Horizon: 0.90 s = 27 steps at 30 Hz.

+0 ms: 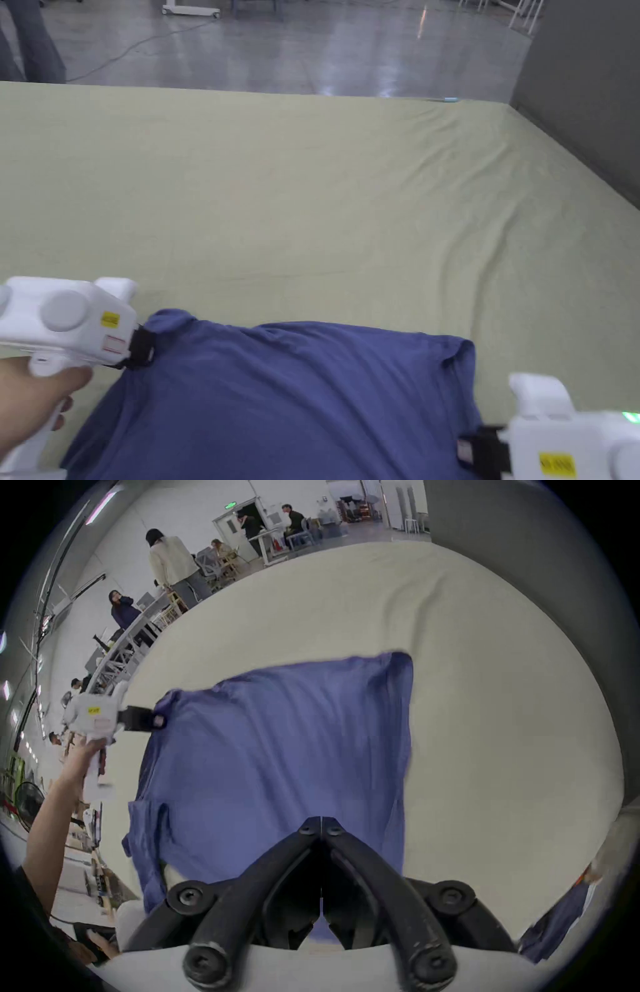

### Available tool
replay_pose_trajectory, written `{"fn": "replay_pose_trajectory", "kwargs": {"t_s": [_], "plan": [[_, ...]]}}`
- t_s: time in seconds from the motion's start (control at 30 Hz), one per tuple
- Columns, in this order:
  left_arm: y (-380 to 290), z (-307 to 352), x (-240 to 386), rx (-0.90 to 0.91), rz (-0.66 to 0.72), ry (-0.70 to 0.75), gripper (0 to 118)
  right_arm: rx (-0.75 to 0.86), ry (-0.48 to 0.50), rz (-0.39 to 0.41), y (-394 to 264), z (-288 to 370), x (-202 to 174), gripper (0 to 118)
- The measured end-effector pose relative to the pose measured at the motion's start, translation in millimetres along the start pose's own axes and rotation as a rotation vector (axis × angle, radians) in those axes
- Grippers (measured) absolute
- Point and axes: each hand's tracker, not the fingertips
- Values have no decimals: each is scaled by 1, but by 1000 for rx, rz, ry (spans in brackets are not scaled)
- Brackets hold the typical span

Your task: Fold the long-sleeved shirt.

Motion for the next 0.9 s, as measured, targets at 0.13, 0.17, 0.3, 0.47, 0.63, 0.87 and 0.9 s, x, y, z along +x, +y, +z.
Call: {"fn": "replay_pose_trajectory", "kwargs": {"t_s": [0.13, 0.17, 0.3, 0.47, 0.63, 0.87, 0.9], "plan": [[-6, 42, 10, 24, -45, -37, 1, -52, 10, 0, 79, -49, 23, 108], [-7, 50, 12, 23, -46, -27, 1, -79, -26, -29, 94, -63, 28, 113], [-2, 71, 3, 24, -11, -53, 1, -122, -165, -66, 147, -118, 55, 113], [-1, 82, 9, 15, -56, -18, 1, -282, -266, -25, 154, -147, 57, 81], [3, 97, 1, 21, -23, -18, 1, -184, -303, 67, 140, -106, 33, 0], [15, 179, 2, 68, 44, -92, 1, -14, -186, 234, 148, 44, 6, 0], [22, 197, 4, 85, 45, -86, 1, 23, -198, 280, 156, 72, -1, 0]]}}
